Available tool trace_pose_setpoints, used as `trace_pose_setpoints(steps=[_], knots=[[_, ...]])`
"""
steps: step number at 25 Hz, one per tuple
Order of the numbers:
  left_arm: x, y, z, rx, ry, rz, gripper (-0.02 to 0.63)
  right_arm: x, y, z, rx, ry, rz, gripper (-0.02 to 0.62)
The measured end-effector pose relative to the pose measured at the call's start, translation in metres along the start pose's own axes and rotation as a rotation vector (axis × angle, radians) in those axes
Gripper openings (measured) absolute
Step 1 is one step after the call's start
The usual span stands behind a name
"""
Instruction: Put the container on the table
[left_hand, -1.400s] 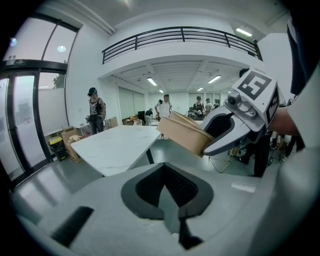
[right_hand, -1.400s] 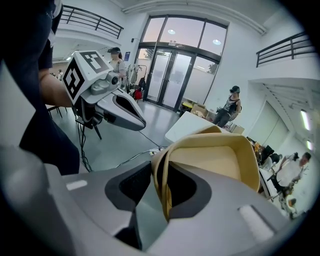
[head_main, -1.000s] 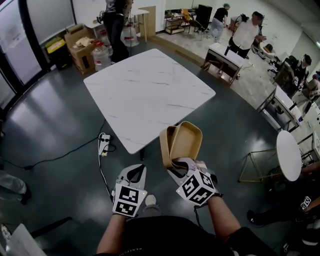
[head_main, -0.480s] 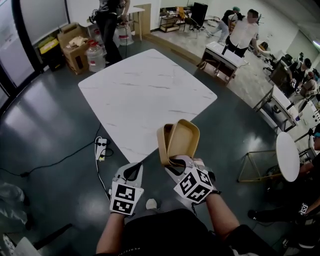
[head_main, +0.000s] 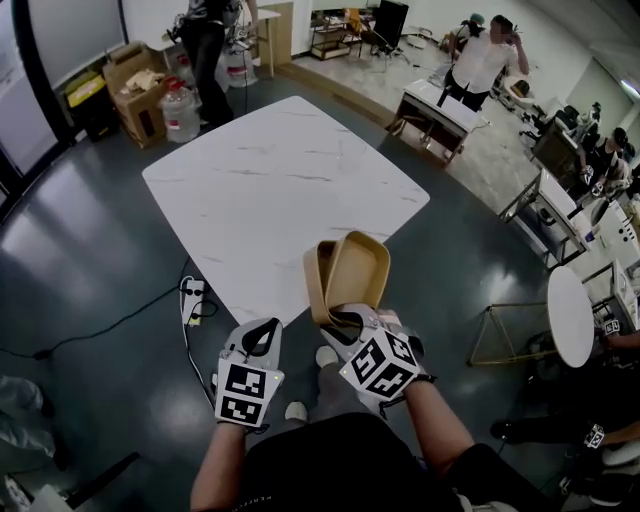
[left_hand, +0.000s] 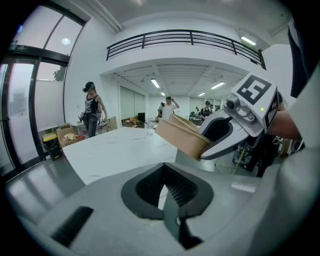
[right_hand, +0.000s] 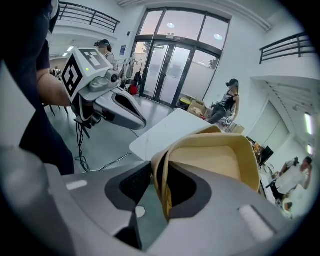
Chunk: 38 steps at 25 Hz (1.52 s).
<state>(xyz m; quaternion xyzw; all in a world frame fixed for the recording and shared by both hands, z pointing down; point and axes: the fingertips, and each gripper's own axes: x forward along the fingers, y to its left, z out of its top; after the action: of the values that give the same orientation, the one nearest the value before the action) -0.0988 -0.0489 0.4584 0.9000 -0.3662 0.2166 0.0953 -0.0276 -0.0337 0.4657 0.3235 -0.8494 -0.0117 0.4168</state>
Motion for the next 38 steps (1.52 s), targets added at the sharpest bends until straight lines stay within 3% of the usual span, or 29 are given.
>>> trace_pose_setpoints(steps=[6,23,38], knots=[[0.032,0.021,0.014,-0.019,0.013,0.039,-0.008,0.024,-0.038,0.003,-0.024,-0.027,0.036,0.104],[0.174,0.054,0.079,-0.036,0.035,0.046,-0.006,0.071,-0.18,-0.035,-0.032,-0.012,0.092,0.104],[0.236,0.084,0.099,-0.061,0.055,0.079,-0.006,0.105,-0.247,-0.048,-0.062,0.001,0.135,0.104]])
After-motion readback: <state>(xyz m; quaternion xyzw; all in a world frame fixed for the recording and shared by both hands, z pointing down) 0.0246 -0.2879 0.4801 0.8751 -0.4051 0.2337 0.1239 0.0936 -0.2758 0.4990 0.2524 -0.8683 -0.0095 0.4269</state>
